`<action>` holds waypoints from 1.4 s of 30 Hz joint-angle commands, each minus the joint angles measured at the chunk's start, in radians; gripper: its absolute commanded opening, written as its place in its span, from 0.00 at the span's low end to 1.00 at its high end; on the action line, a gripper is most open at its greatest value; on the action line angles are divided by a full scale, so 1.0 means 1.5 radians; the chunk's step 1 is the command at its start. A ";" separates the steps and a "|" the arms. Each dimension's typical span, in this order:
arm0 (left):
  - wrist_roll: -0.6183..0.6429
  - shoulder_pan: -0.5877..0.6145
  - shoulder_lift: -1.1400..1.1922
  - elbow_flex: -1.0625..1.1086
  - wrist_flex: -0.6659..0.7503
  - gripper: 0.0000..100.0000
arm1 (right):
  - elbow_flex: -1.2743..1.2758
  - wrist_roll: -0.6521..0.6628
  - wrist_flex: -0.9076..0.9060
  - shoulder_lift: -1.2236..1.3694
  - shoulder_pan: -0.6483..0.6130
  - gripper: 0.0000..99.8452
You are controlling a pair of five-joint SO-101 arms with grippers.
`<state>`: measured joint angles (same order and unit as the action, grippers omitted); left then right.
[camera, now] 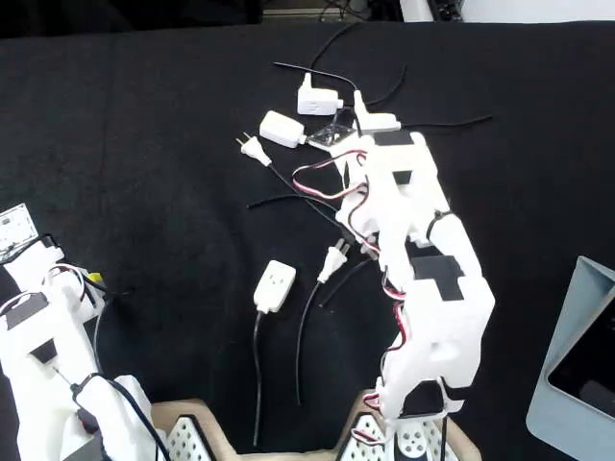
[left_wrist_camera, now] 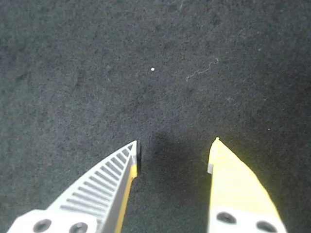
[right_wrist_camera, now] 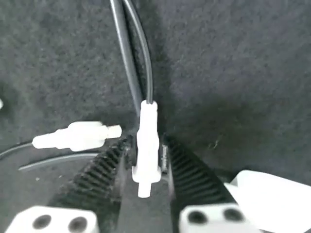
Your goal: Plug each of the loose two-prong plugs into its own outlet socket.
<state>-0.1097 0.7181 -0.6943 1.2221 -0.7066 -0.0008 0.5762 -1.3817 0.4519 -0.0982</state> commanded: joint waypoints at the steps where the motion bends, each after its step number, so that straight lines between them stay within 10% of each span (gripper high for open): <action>1: 0.002 -0.001 -0.009 -0.004 0.013 0.24 | -0.050 -0.004 -0.016 0.011 -0.011 0.03; 15: 0.002 -0.001 -0.009 -0.004 0.013 0.24 | -0.040 -0.010 -0.039 -0.145 -0.013 0.01; 25: 0.006 -0.005 -0.015 -0.009 0.013 0.24 | 0.058 -0.167 -0.012 -0.370 -0.053 0.01; 42: 0.077 -0.173 -0.016 -0.132 0.008 0.24 | 0.478 -0.408 0.379 -0.712 -0.229 0.01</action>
<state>-0.0729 0.5263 -0.6943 1.1347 -0.7066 0.6513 0.0084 -0.9383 -0.5455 -0.4051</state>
